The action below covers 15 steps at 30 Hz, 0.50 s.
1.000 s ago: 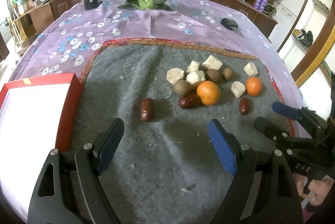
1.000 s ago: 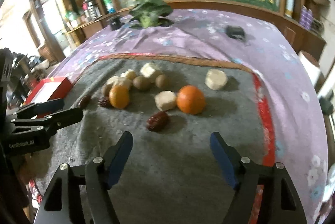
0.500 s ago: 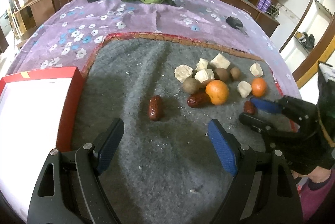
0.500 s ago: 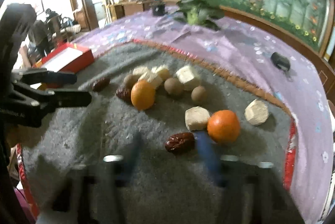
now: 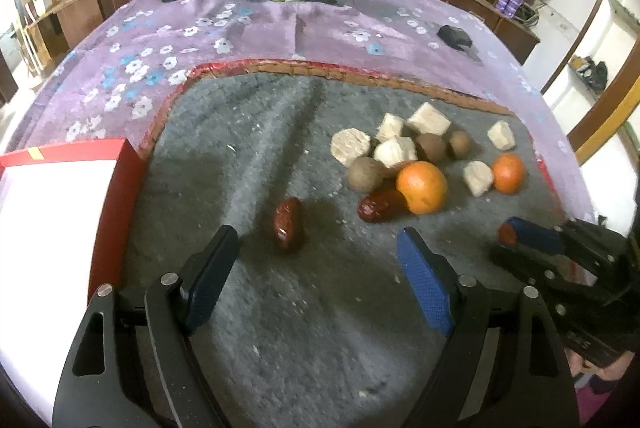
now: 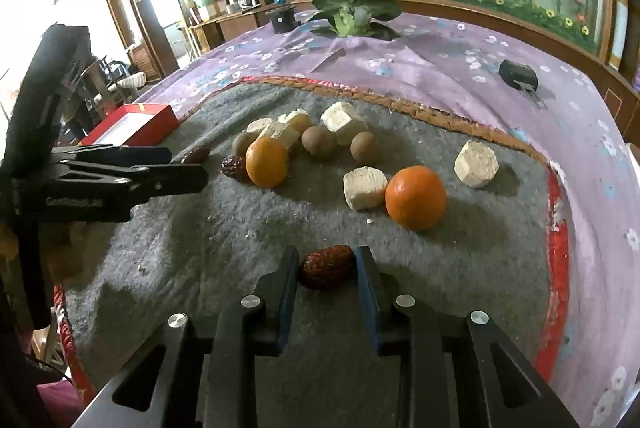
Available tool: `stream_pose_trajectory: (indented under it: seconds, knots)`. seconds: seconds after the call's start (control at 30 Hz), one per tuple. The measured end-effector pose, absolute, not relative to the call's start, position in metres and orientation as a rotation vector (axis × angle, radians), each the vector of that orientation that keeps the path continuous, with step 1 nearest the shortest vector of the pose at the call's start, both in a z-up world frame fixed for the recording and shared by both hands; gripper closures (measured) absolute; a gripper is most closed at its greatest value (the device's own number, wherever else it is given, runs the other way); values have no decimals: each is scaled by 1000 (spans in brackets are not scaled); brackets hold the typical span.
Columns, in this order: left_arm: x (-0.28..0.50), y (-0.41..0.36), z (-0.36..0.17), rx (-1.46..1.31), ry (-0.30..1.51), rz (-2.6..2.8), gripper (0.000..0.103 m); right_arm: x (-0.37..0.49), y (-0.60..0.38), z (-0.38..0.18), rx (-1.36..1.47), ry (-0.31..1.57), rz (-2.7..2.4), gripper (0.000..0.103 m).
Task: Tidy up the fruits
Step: 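Grasp a red date with the left tool while the right tool grasps another date, then carry both dates to the white tray and open both tools to release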
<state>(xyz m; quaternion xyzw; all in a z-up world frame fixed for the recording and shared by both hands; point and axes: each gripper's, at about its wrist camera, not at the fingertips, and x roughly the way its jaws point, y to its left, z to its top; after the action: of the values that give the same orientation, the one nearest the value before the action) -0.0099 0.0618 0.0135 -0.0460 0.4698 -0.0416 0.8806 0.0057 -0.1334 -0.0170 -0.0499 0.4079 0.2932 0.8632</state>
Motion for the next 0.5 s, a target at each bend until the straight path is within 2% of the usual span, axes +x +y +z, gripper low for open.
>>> stream_pose_trajectory:
  seconds: [0.1,0.13,0.2,0.5]
  knots:
    - [-6,67,12,-86,974,-50,56,5,-133,-16,-106,854,614,75]
    - [-4,68,11,-82,970,-50,59,5,-133,-16,-104,854,616,75]
    - [-1,69,9,-59,972,-36,72,5,-133,-16,-100,854,622,75]
    - [-10,66,14,-7,963,-21,73,5,-132,-16,-100,854,624,75]
